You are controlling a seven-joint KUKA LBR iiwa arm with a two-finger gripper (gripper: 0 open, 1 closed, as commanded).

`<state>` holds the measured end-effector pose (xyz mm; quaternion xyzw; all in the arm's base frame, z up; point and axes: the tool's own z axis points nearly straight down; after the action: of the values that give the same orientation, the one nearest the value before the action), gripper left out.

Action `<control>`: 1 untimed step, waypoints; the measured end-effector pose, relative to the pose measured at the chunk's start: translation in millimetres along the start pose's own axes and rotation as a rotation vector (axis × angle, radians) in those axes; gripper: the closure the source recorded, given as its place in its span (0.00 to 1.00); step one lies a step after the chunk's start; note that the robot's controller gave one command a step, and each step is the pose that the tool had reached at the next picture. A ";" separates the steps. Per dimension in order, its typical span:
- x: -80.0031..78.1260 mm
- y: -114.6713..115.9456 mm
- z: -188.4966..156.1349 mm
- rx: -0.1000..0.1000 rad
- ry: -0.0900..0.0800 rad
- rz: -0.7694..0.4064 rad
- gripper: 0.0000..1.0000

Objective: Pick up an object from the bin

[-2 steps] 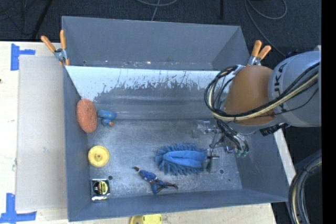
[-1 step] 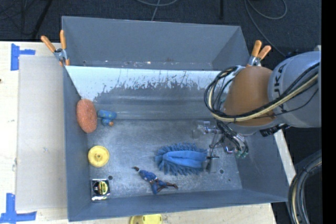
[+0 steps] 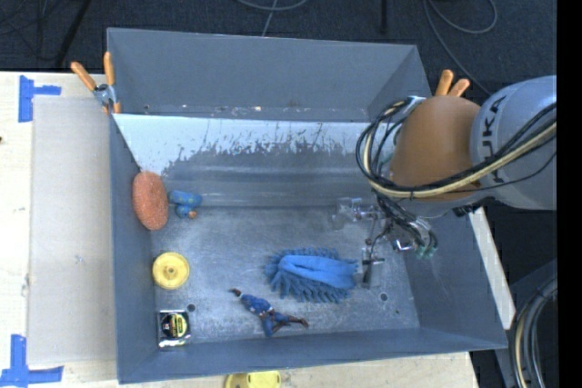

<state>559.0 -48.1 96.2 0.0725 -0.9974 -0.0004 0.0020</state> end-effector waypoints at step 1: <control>-13.5 15.0 0.9 0.003 -0.008 -0.184 0.00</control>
Offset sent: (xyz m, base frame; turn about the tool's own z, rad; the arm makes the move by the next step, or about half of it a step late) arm -0.0607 0.0234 -0.0255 -0.1748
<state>570.2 -31.3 95.3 0.1640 -0.9865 0.0004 -0.0019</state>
